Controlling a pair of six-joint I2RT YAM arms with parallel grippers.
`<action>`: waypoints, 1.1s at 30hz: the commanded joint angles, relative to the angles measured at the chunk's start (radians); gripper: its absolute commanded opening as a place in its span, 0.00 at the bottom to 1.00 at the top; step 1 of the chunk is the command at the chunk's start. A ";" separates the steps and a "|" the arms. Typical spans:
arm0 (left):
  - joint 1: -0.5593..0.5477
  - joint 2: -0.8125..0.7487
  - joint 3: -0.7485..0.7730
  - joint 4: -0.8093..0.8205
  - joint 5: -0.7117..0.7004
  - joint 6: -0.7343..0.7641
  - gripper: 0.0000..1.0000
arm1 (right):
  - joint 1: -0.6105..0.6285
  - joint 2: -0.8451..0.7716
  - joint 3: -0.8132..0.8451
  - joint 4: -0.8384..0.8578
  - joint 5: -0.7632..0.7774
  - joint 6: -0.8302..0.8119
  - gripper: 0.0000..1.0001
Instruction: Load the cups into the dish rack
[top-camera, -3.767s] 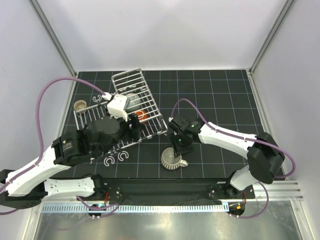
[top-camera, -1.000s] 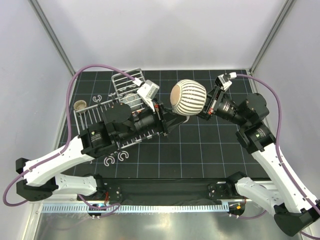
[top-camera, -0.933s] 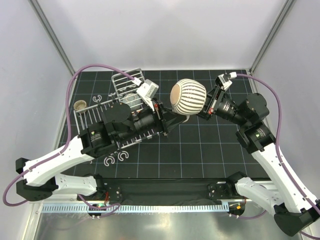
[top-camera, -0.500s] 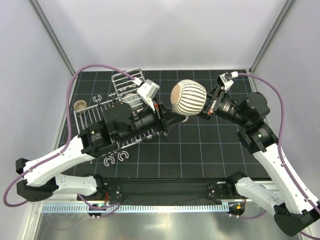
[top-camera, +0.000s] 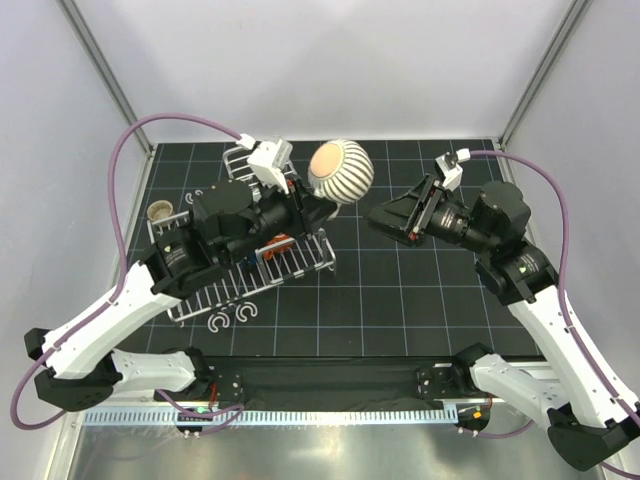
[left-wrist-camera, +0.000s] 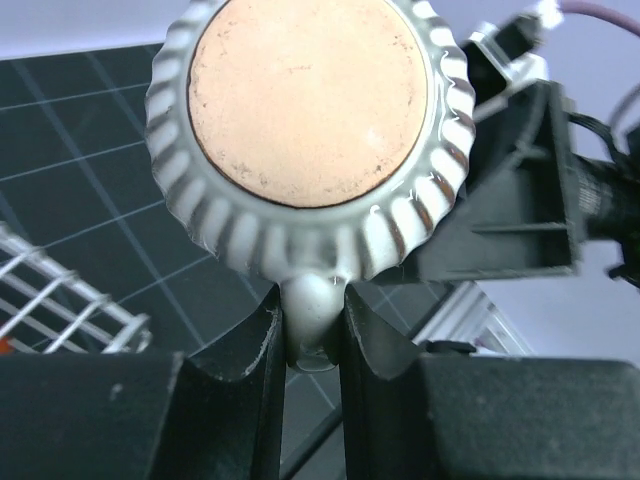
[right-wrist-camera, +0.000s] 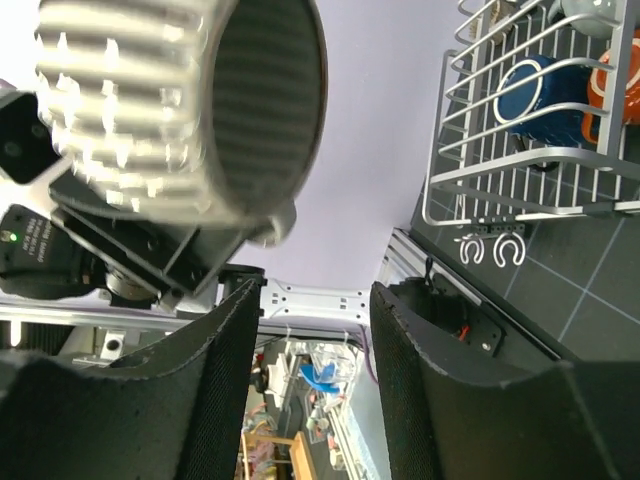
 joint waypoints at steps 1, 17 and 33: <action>0.032 -0.023 0.088 0.044 -0.085 0.024 0.00 | 0.005 0.012 0.062 -0.043 -0.021 -0.075 0.50; 0.039 -0.106 0.108 -0.100 -0.399 0.131 0.00 | -0.022 0.064 0.077 -0.041 -0.065 -0.103 0.51; 0.702 -0.081 -0.013 -0.309 -0.312 0.145 0.00 | -0.062 0.102 0.091 -0.125 -0.131 -0.150 0.52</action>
